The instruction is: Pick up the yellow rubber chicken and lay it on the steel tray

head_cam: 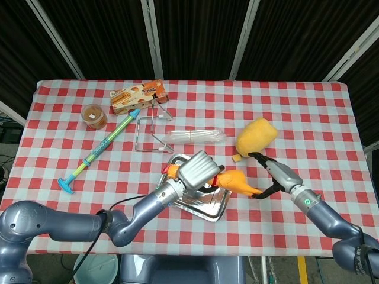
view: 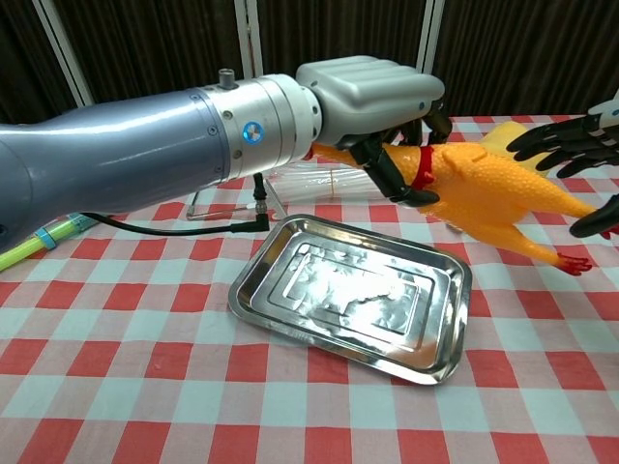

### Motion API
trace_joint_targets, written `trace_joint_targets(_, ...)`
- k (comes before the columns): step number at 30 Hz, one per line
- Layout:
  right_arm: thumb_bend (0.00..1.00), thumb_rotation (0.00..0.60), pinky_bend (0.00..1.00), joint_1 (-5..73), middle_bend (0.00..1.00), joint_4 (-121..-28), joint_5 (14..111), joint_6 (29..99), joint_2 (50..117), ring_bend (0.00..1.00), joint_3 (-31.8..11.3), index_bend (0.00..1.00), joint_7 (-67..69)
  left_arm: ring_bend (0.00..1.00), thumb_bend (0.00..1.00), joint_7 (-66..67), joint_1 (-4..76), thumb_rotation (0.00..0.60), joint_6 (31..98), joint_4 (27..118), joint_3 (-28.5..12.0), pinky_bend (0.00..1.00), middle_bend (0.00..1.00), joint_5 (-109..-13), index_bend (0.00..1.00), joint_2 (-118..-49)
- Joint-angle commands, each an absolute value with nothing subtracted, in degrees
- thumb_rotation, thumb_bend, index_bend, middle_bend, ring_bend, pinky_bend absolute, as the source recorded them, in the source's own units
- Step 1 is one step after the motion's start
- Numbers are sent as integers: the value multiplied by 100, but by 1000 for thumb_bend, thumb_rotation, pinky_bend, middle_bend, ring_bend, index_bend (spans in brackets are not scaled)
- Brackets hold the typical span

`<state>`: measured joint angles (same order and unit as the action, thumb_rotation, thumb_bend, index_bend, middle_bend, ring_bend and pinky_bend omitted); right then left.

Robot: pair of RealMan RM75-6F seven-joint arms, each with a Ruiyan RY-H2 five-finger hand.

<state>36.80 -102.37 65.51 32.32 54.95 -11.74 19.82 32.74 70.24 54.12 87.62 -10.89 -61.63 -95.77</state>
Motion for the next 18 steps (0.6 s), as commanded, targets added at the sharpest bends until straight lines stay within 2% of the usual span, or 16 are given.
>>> trace_joint_targets(1,105,600,36,3469,0,-9954,6795,3474,5308,0,-1135,0,1990,628,585,2941,6750,600,5546,8869,-881,648,682,-6465,610,-9419)
trace_joint_targets(11,106,600,36,3248,0,-9644,6774,4056,5254,0,-1074,0,1721,609,548,1770,6171,600,5860,8550,-377,634,665,-7539,591,-9433)
trace_joint_targets(18,106,600,36,3077,0,-9544,6734,4487,5376,0,-1182,0,1953,588,529,816,5766,600,5982,7690,-48,623,646,-8032,571,-9907)
